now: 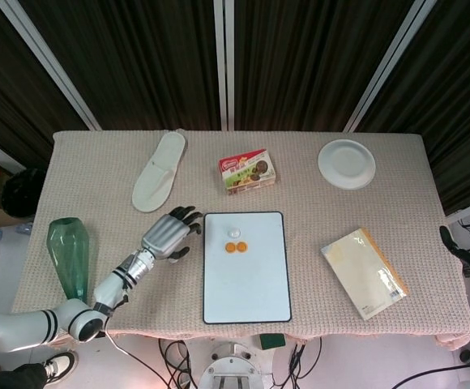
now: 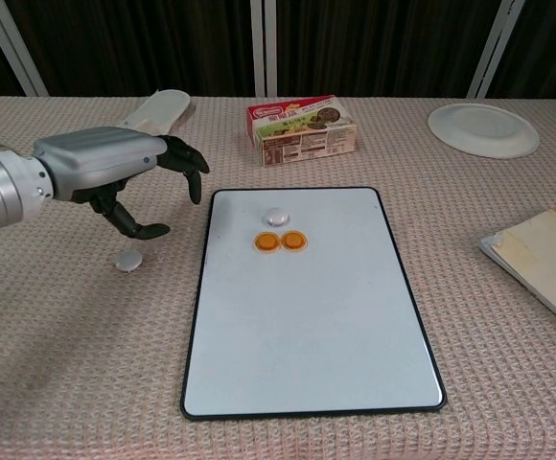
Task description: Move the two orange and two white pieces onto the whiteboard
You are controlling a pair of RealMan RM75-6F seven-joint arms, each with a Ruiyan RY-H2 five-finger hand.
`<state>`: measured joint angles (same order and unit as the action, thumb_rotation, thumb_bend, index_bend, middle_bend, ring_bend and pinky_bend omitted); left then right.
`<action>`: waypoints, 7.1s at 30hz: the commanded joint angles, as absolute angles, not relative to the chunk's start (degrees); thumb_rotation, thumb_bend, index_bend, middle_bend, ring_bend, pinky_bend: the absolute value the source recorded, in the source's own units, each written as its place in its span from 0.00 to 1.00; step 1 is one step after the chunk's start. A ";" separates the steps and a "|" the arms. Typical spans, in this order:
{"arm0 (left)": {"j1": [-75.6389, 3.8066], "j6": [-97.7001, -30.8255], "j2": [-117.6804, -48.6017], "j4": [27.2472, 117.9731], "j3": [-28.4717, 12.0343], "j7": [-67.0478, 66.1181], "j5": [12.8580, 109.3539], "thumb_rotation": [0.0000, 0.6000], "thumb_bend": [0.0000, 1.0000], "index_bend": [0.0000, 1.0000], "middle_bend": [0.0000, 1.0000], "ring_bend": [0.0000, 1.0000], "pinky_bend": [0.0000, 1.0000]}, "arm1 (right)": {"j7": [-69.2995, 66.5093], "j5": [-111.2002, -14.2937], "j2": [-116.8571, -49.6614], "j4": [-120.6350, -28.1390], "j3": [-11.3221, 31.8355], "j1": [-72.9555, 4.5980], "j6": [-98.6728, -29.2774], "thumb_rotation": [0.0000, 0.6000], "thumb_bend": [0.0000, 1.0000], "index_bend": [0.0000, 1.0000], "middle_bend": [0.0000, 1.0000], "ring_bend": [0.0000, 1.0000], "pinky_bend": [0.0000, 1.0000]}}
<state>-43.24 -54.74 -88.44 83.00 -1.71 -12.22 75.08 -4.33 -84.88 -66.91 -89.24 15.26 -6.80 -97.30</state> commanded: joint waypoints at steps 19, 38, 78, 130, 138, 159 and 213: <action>-36.49 -57.98 -85.92 85.09 1.87 -9.50 77.64 1.00 0.29 0.36 0.15 0.06 0.15 | -3.23 -84.78 -66.99 -89.82 14.88 -7.38 -96.23 1.00 0.21 0.00 0.00 0.00 0.00; -35.06 -56.44 -89.49 79.94 1.87 -7.32 79.59 1.00 0.29 0.36 0.15 0.06 0.15 | -3.00 -84.73 -67.59 -89.47 14.56 -7.81 -95.59 1.00 0.21 0.00 0.00 0.00 0.00; -46.43 -46.31 -92.55 73.62 -7.36 -0.50 82.06 1.00 0.31 0.48 0.18 0.06 0.15 | -1.15 -85.65 -67.40 -90.78 14.30 -8.26 -95.80 1.00 0.21 0.00 0.00 0.00 0.00; -54.94 -41.46 -102.06 59.76 -6.81 4.84 80.54 1.00 0.31 0.48 0.19 0.06 0.15 | -2.79 -84.74 -67.48 -89.47 14.34 -7.72 -95.93 1.00 0.21 0.00 0.00 0.00 0.00; -55.31 -41.43 -102.15 59.69 -6.60 4.64 80.66 1.00 0.31 0.46 0.19 0.06 0.15 | -3.26 -84.72 -67.28 -89.48 14.40 -7.56 -96.12 1.00 0.21 0.00 0.00 0.00 0.00; -55.56 -41.32 -102.38 59.19 -6.02 4.42 80.61 1.00 0.31 0.37 0.19 0.06 0.15 | -3.28 -84.52 -67.19 -89.42 14.42 -7.62 -95.78 1.00 0.21 0.00 0.00 0.00 0.00; -55.39 -42.82 -101.89 59.85 -5.94 4.73 80.93 1.00 0.31 0.00 0.19 0.06 0.15 | -3.06 -84.48 -67.19 -89.68 14.37 -7.47 -95.80 1.00 0.21 0.00 0.00 0.00 0.00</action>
<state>-55.43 -42.74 -101.96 59.76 -5.94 4.71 80.86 -3.06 -84.48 -67.19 -89.68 14.38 -7.47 -95.81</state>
